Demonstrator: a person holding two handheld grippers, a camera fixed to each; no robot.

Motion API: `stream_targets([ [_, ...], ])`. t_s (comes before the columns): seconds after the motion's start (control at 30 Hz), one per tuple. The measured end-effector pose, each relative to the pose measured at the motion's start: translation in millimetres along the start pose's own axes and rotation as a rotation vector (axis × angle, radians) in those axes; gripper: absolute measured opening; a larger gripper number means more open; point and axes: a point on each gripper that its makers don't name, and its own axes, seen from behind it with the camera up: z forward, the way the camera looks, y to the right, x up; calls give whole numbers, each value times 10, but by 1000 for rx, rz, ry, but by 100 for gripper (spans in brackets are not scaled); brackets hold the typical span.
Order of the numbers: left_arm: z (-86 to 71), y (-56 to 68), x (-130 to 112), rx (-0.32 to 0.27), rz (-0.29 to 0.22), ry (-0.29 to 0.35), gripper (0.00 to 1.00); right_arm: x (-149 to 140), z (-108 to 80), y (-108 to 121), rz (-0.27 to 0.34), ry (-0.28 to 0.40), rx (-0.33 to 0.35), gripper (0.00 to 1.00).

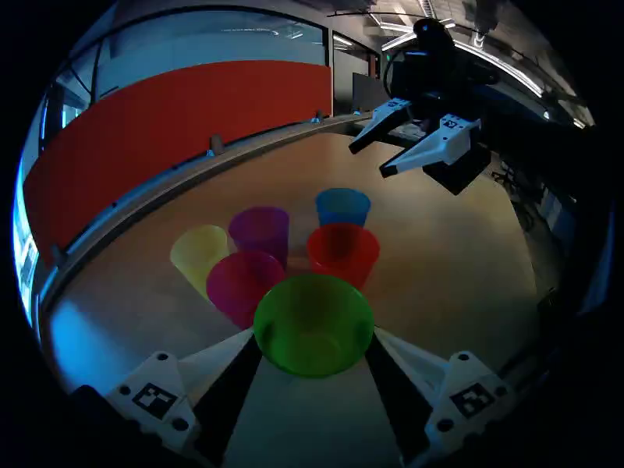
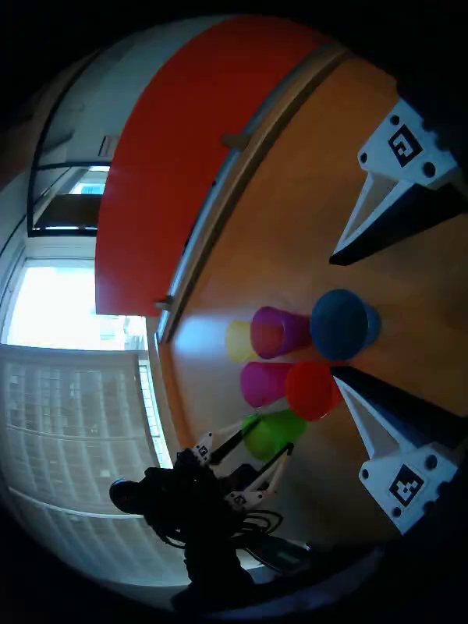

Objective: Pour water

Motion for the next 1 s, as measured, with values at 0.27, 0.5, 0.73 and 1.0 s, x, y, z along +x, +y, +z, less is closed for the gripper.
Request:
stream_targets([
  [0.27,-127,-84,64,30,-13,19,85,-153,91,-36,-10,-32,4,100],
  [0.5,-217,-116,95,46,-28,31,85,-318,166,-90,-7,-64,20,100],
  [0.73,-260,-130,75,52,-41,30,85,-420,266,-114,-16,-87,27,100],
  [1.0,-293,-133,60,57,-37,28,85,-477,423,-119,-29,-100,29,100],
])
